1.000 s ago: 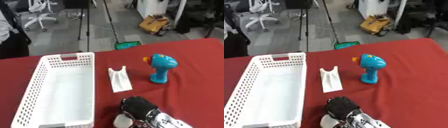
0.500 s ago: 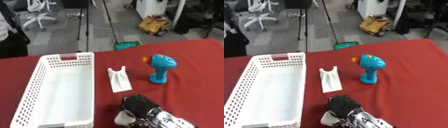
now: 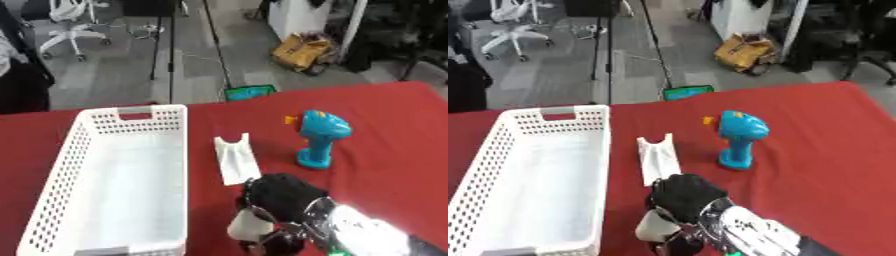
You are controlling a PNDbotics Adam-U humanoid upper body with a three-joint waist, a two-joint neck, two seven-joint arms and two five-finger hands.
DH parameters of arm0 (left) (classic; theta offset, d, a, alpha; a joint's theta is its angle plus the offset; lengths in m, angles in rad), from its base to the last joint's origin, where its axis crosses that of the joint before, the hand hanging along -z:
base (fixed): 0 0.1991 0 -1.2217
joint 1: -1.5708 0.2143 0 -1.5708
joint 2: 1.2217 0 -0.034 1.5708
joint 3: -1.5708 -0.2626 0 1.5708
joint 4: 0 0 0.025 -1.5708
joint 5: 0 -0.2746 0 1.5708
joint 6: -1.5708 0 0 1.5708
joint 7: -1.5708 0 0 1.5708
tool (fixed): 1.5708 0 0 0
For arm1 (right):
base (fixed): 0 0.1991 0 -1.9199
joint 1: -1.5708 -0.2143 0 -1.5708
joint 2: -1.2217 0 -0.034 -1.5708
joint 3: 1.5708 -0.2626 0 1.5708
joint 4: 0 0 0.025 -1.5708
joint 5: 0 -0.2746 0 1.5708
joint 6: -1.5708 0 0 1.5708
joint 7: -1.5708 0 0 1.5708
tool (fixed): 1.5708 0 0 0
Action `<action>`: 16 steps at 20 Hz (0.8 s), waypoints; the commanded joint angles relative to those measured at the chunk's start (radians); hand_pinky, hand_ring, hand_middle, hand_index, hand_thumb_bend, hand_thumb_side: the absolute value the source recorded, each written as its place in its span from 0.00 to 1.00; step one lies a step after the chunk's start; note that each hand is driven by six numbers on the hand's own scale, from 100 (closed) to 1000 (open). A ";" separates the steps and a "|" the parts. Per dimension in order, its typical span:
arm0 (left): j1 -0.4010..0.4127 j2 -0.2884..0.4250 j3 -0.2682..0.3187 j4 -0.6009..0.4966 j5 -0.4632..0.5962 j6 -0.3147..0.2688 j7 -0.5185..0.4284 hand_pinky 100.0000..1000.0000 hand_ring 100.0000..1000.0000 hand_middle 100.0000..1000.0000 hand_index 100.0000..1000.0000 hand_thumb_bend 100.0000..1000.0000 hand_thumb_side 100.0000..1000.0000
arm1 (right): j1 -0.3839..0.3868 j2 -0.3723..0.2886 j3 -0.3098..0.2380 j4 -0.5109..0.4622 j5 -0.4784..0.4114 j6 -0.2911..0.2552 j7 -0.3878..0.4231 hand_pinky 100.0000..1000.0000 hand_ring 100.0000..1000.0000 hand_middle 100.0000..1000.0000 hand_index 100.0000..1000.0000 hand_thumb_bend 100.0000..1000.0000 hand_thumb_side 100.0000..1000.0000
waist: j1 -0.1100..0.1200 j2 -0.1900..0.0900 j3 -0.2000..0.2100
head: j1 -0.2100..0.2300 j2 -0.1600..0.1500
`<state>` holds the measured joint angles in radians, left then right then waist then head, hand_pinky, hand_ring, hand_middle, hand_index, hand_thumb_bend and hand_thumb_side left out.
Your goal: Pick up objects on the table and place them in the box.
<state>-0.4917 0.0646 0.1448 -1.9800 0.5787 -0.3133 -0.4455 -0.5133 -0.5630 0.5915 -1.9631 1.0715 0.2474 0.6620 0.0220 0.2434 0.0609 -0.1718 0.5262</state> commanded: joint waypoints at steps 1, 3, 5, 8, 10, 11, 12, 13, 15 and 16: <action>-0.009 0.023 0.001 -0.020 -0.005 0.004 0.001 0.55 0.62 0.63 0.66 0.00 0.78 | -0.027 -0.031 -0.016 -0.036 -0.022 0.004 0.019 0.00 0.25 0.35 0.51 0.25 0.26 | -0.002 -0.023 -0.002 | 0.002 -0.007; -0.008 0.024 0.000 -0.020 -0.005 0.006 0.001 0.55 0.62 0.63 0.66 0.00 0.78 | -0.046 -0.038 -0.011 -0.037 -0.033 0.000 0.023 0.00 0.25 0.35 0.51 0.24 0.26 | -0.007 -0.025 -0.002 | 0.001 -0.007; -0.008 0.024 -0.001 -0.020 -0.006 0.008 0.001 0.55 0.62 0.63 0.66 0.00 0.78 | -0.066 -0.044 -0.007 -0.037 -0.042 -0.004 0.026 0.00 0.26 0.36 0.50 0.23 0.27 | -0.010 -0.026 -0.002 | 0.001 -0.007; -0.008 0.024 -0.002 -0.020 -0.006 0.010 0.002 0.55 0.62 0.63 0.67 0.00 0.78 | -0.114 -0.057 0.000 -0.037 -0.041 -0.023 0.028 0.00 0.26 0.36 0.50 0.22 0.28 | -0.016 -0.028 0.000 | 0.000 -0.005; -0.007 0.024 -0.003 -0.020 -0.007 0.011 0.003 0.54 0.62 0.63 0.66 0.00 0.78 | -0.156 -0.064 0.003 -0.037 -0.052 -0.027 0.030 0.00 0.26 0.36 0.50 0.21 0.29 | -0.020 -0.031 0.002 | -0.003 -0.004; -0.007 0.024 -0.004 -0.020 -0.007 0.012 0.003 0.54 0.62 0.63 0.67 0.00 0.78 | -0.174 -0.067 0.004 -0.037 -0.058 -0.027 0.032 0.00 0.26 0.36 0.49 0.20 0.30 | -0.021 -0.031 0.003 | -0.004 -0.003; -0.007 0.024 -0.005 -0.020 -0.007 0.013 0.003 0.54 0.62 0.63 0.67 0.00 0.78 | -0.200 -0.070 0.004 -0.037 -0.062 -0.028 0.033 0.00 0.25 0.36 0.49 0.20 0.30 | -0.023 -0.033 0.006 | -0.006 -0.002; -0.008 0.024 -0.005 -0.020 -0.007 0.013 0.004 0.54 0.62 0.63 0.67 0.00 0.78 | -0.219 -0.072 0.004 -0.037 -0.066 -0.027 0.036 0.00 0.25 0.36 0.49 0.20 0.31 | -0.024 -0.034 0.008 | -0.007 -0.001; -0.008 0.023 -0.007 -0.020 -0.006 0.014 0.005 0.54 0.62 0.63 0.67 0.00 0.78 | -0.258 -0.074 0.001 -0.037 -0.073 -0.025 0.041 0.00 0.25 0.36 0.49 0.19 0.32 | -0.026 -0.035 0.015 | -0.010 -0.001; -0.008 0.023 -0.007 -0.020 -0.006 0.014 0.005 0.54 0.62 0.63 0.67 0.00 0.78 | -0.279 -0.074 0.002 -0.037 -0.076 -0.024 0.045 0.00 0.25 0.36 0.49 0.18 0.32 | -0.028 -0.035 0.020 | -0.014 -0.002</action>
<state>-0.4912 0.0715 0.1409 -1.9800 0.5755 -0.3019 -0.4417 -0.7713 -0.6127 0.6024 -1.9764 1.0048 0.2231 0.7030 -0.0050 0.2284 0.0810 -0.1811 0.5263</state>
